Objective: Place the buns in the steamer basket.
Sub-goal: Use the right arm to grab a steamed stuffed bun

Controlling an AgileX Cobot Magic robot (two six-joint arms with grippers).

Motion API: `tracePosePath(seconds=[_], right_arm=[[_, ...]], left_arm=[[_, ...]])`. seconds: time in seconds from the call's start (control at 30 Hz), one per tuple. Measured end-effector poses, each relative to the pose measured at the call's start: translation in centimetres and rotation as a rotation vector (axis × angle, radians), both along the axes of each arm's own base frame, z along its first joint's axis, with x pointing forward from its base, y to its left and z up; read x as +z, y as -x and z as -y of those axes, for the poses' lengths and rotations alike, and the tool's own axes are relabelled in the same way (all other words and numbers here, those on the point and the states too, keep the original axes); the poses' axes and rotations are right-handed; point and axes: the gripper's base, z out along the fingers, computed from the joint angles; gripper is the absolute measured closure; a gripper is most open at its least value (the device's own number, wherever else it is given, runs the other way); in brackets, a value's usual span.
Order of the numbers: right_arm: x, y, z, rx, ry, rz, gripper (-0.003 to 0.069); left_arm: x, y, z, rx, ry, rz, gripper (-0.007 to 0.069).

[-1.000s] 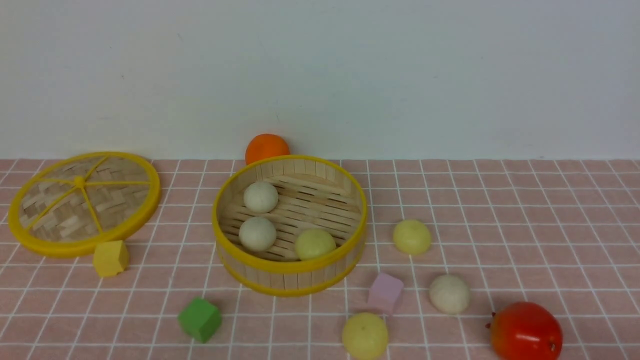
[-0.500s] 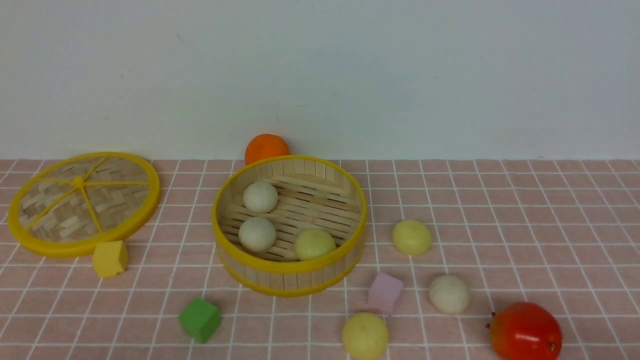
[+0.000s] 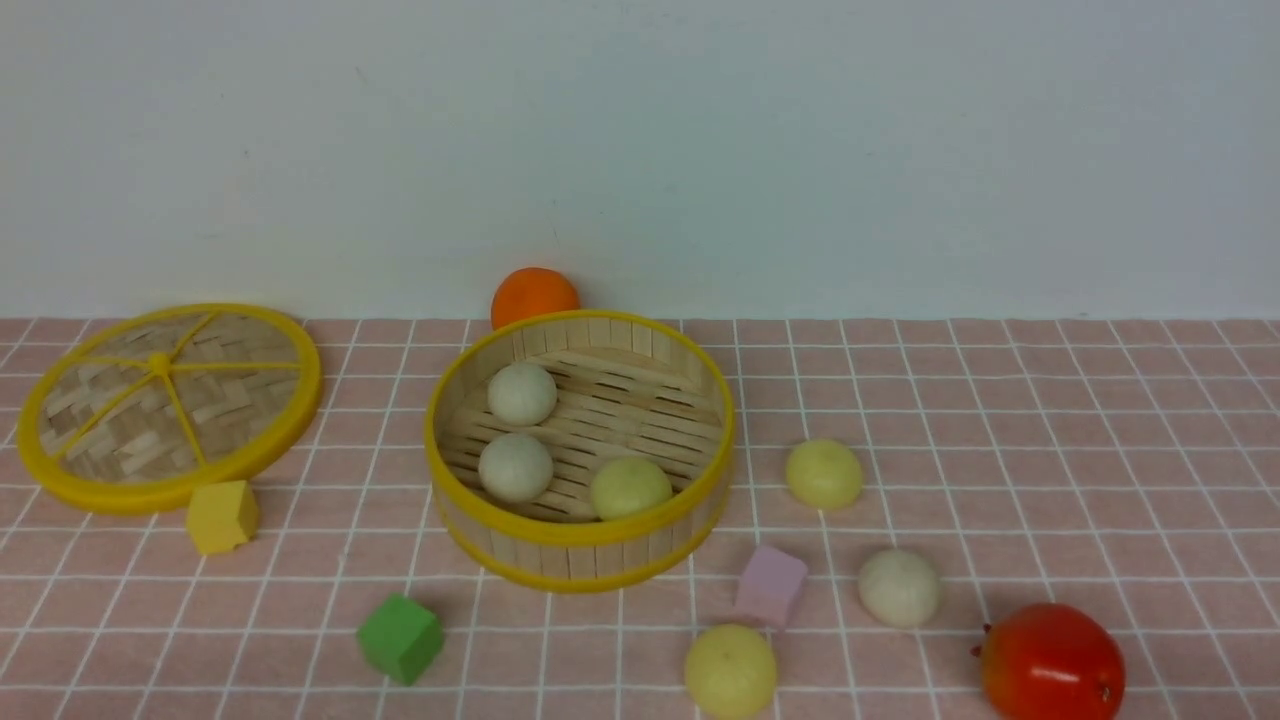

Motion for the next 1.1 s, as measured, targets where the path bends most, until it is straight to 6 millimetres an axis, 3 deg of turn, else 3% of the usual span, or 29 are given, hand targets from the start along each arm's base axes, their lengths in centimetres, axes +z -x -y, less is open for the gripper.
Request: tracePosePath(seconds=[0.67, 1.0, 1.1], right_arm=[[0.2, -0.1, 0.1, 0.008, 0.048, 0.026, 0.0417], [2.0, -0.7, -0.6, 0.083, 0.087, 0.247, 0.0417], [2.7, -0.7, -0.8, 0.093, -0.005, 0.342, 0.0417]], left_arm=[[0.0, 0.0, 0.0, 0.0, 0.0, 0.0, 0.0611], [0.0, 0.0, 0.0, 0.0, 0.0, 0.001, 0.0611], [0.0, 0.0, 0.0, 0.0, 0.0, 0.001, 0.0611]])
